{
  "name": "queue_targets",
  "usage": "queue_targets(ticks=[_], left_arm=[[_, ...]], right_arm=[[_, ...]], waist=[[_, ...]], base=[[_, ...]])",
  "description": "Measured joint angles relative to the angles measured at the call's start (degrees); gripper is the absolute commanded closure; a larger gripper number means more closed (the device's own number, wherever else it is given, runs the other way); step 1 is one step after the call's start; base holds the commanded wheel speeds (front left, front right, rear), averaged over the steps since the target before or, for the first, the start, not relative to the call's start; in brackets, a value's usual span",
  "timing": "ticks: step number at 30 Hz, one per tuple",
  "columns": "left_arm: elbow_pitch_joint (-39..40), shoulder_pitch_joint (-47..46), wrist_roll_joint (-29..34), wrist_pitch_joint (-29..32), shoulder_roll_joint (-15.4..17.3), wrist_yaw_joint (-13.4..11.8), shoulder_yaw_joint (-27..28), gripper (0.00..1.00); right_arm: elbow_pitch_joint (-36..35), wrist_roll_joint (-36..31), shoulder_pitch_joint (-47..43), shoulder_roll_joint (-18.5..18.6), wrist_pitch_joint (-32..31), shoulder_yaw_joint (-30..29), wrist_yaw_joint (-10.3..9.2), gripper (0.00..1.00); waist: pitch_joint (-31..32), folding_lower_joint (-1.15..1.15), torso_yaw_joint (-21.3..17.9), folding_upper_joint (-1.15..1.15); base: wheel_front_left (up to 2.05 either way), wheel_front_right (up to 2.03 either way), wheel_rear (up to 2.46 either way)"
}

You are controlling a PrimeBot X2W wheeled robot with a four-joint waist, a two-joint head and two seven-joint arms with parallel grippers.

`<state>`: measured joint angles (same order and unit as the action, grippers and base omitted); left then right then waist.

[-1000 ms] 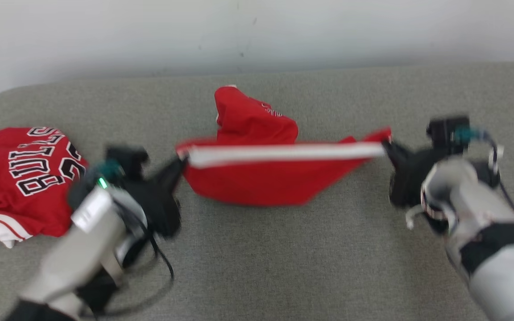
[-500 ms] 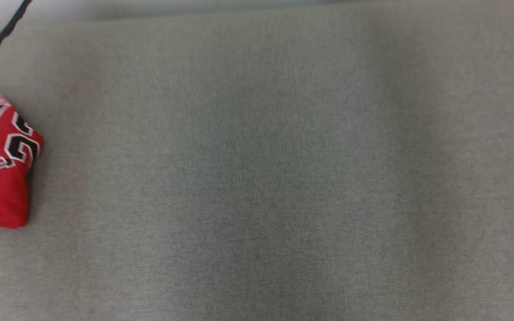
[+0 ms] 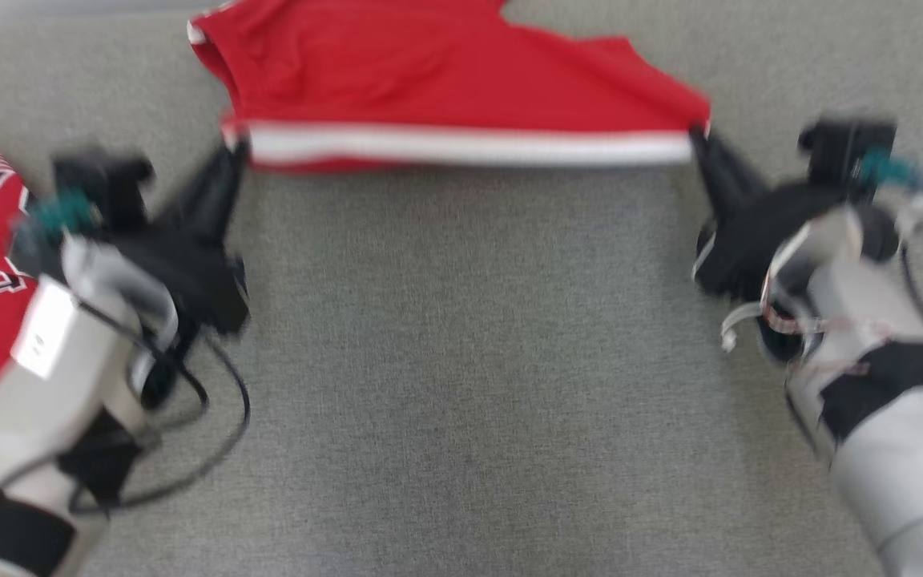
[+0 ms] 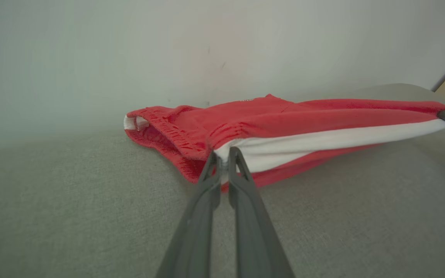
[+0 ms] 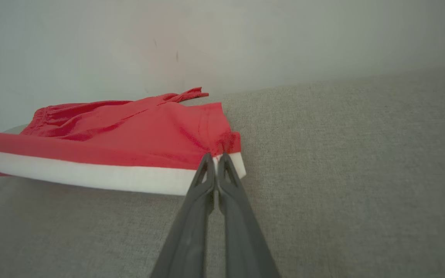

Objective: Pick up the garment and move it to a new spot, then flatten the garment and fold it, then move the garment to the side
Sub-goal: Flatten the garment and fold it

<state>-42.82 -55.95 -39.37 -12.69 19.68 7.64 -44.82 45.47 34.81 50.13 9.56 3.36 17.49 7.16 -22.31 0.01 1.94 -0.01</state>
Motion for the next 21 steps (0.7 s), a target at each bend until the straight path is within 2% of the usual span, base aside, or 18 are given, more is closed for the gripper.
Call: queue_targets(ticks=[6,9,12,21], left_arm=[[-0.5,10.0,0.3,-0.5,-0.9,-0.7,-2.5,1.00],[-0.3,12.8,1.5,-1.0,-1.5,-2.2,-3.0,1.00],[0.6,16.3,2.3,-1.1,-2.1,-2.7,-4.5,1.00],[1.4,29.0,2.6,-1.5,-3.1,-5.4,-7.2,1.00]], right_arm=[[-1.2,0.4,-10.3,0.5,3.4,1.8,0.23,1.00],[-2.1,0.3,-13.9,1.5,4.9,2.7,0.41,1.00],[-3.1,0.3,-19.1,2.6,6.3,3.2,0.41,1.00],[-4.6,0.3,-31.8,3.9,7.3,5.6,0.41,1.00]], waist=[[4.6,-0.02,-0.2,0.01],[7.0,-0.03,-0.2,0.01],[10.3,-0.03,0.1,0.01],[17.8,-0.03,1.3,0.01]], base=[[0.00,0.00,0.00],[0.00,0.00,0.00],[0.00,0.00,0.00],[0.00,0.00,0.00]])
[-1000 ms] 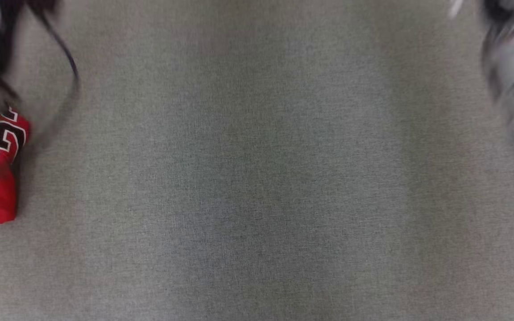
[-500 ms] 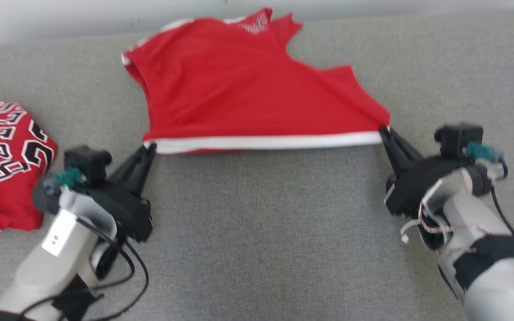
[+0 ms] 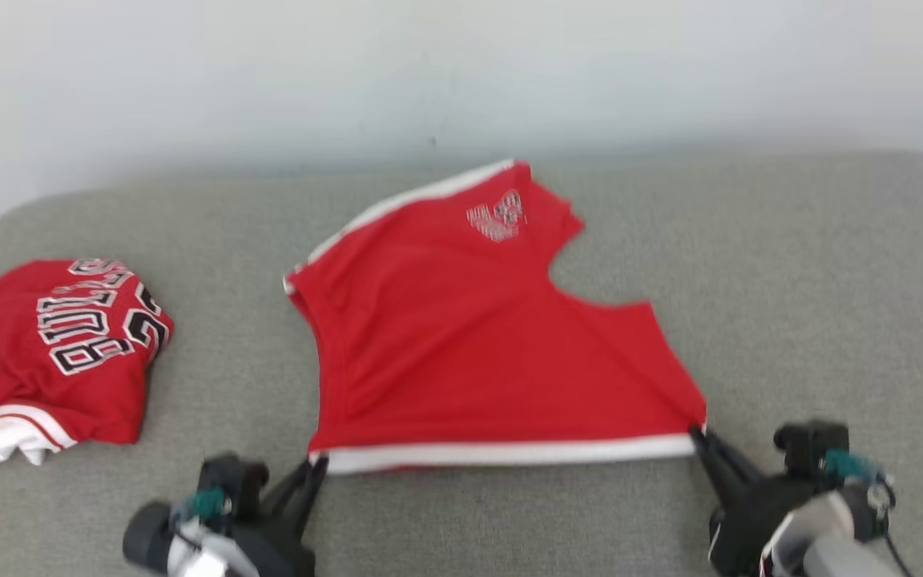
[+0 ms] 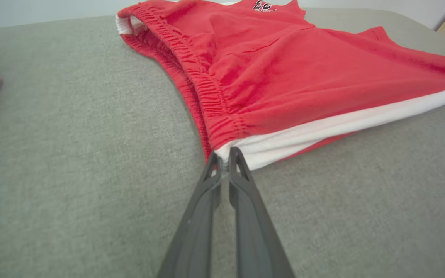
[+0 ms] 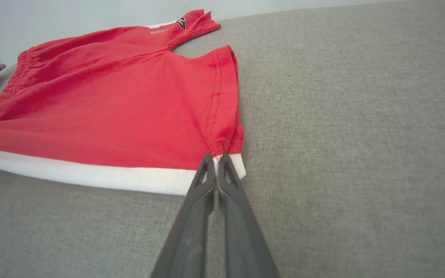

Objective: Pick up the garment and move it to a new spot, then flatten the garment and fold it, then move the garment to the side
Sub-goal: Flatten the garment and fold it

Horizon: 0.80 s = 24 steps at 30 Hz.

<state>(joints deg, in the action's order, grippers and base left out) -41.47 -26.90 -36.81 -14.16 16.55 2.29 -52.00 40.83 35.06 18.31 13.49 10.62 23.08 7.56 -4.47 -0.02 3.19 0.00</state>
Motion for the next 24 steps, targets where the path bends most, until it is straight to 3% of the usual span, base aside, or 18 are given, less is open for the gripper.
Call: queue_targets(ticks=[13,24], left_arm=[[5.3,12.5,-0.6,0.0,2.5,-3.9,-0.6,1.00],[7.7,14.2,-1.0,0.0,2.8,-4.9,-1.0,1.00]], right_arm=[[-5.7,0.7,-14.4,0.3,0.5,0.6,-0.52,1.00],[-8.2,0.1,-17.1,1.6,-1.1,1.1,-2.97,1.00]], waist=[[9.3,0.00,0.7,0.01],[9.4,0.02,0.9,0.00]], base=[[0.00,0.00,0.00],[0.00,0.00,0.00]])
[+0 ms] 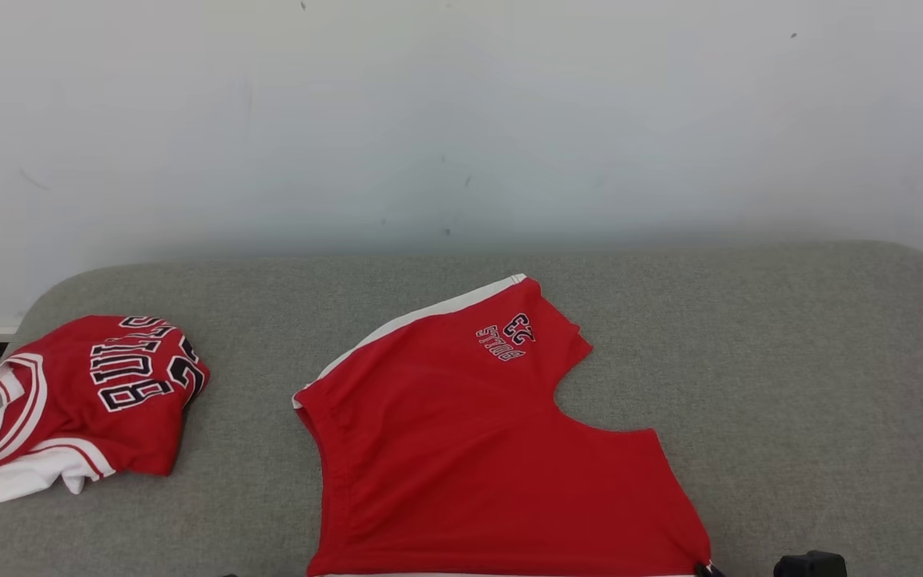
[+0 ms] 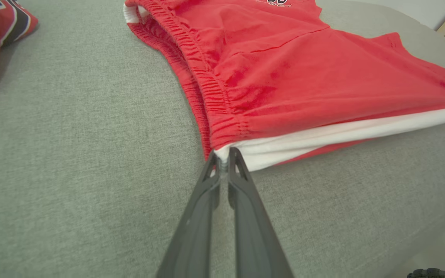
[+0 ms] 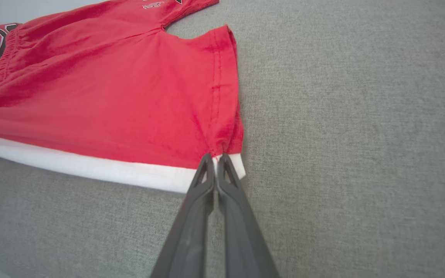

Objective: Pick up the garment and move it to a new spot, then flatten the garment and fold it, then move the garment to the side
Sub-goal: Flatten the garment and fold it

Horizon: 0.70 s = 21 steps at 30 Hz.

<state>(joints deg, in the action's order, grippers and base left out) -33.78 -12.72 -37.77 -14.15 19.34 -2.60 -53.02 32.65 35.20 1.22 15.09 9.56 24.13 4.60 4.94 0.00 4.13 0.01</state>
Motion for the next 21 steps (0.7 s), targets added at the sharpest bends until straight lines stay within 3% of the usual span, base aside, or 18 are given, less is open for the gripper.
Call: queue_targets(ticks=[21], left_arm=[[-0.2,0.9,-2.1,4.1,-0.3,-0.3,-0.4,1.00]], right_arm=[[-2.8,-0.1,-0.1,0.1,-4.1,0.6,-3.15,1.00]], waist=[[-1.4,0.00,0.2,-0.01]], base=[[0.00,0.00,0.00]])
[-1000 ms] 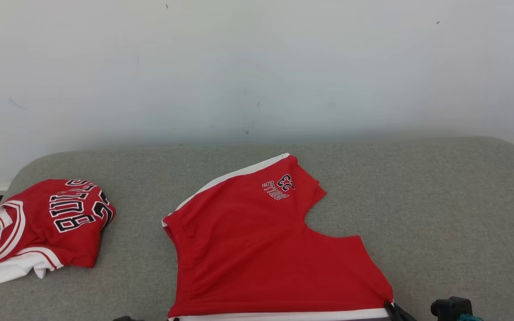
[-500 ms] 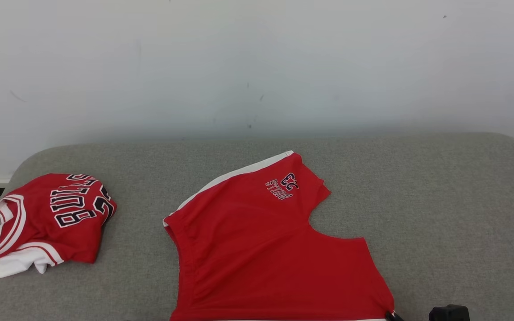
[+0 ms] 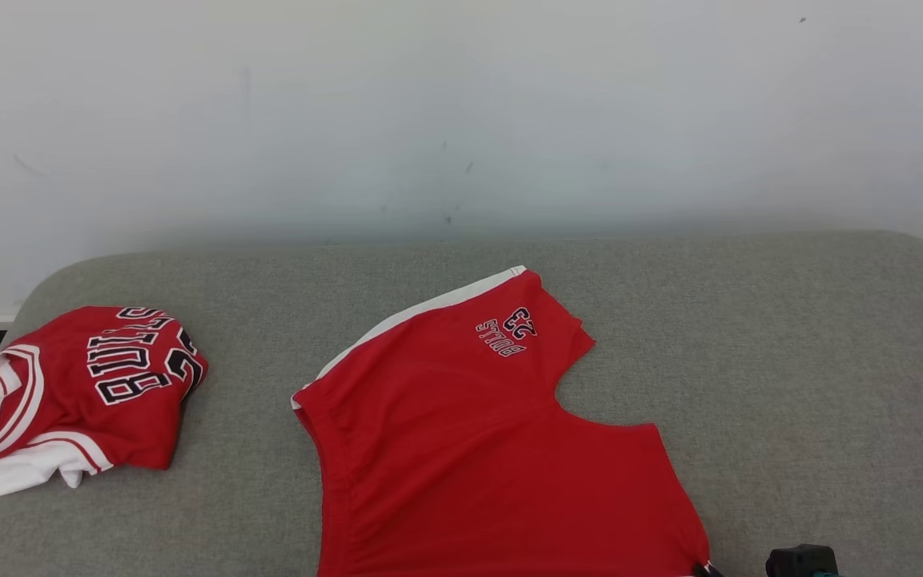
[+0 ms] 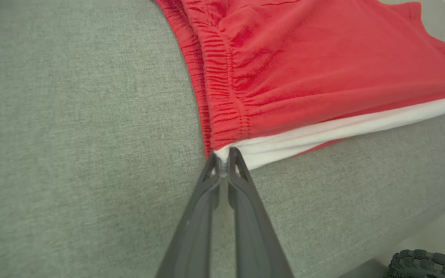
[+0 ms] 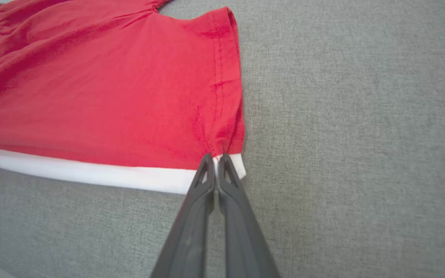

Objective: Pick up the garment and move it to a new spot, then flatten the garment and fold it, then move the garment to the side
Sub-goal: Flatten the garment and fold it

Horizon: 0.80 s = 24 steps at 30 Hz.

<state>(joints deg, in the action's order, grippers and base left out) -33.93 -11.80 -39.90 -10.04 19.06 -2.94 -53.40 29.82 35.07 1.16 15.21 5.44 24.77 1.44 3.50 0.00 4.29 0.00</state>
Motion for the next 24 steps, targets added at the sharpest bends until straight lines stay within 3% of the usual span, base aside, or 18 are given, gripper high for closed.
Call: queue_targets(ticks=[5,6,7,8,9,19,24], left_arm=[[-0.5,0.0,-0.3,1.0,-0.5,0.5,-0.3,1.00],[-0.6,0.0,-0.5,1.1,-0.6,0.5,-0.3,0.96],[-0.7,0.0,-0.5,1.2,-0.8,0.5,-0.3,0.56],[-0.8,0.0,-0.6,1.3,-0.9,0.5,-0.2,0.06],[-0.9,0.0,-0.8,1.3,-1.0,0.5,0.0,0.00],[-1.3,0.3,-1.7,1.3,-0.9,0.3,1.2,0.00],[0.8,2.1,-2.8,-0.5,-0.1,-1.1,3.4,0.00]], right_arm=[[-0.1,-0.9,0.0,0.5,-1.0,0.4,-0.55,1.00],[-0.1,-0.9,0.0,0.5,-1.5,0.4,-0.82,1.00],[-0.2,-0.9,0.0,0.5,-1.5,0.5,-1.01,0.57],[-0.2,-0.9,0.0,0.5,-1.7,0.6,-1.02,0.29],[-0.3,-0.9,0.0,0.5,-1.9,0.6,-1.03,0.00],[-2.5,0.0,-0.1,1.4,-2.4,-0.8,-1.72,0.00],[-6.1,1.2,-1.1,1.7,-2.1,-2.2,-1.94,0.00]], waist=[[-0.1,0.00,0.2,0.00],[-0.1,0.00,0.3,0.00],[-0.1,0.00,0.3,0.00],[-0.1,0.00,0.4,0.00],[-0.1,0.00,0.4,0.00],[0.0,0.00,0.5,0.00],[0.1,0.00,0.4,0.00]], base=[[0.00,0.00,0.00],[0.00,0.00,0.00],[0.00,0.00,0.00],[0.00,0.00,0.00],[0.00,0.00,0.00],[0.00,0.00,0.00],[0.00,0.00,0.00]])
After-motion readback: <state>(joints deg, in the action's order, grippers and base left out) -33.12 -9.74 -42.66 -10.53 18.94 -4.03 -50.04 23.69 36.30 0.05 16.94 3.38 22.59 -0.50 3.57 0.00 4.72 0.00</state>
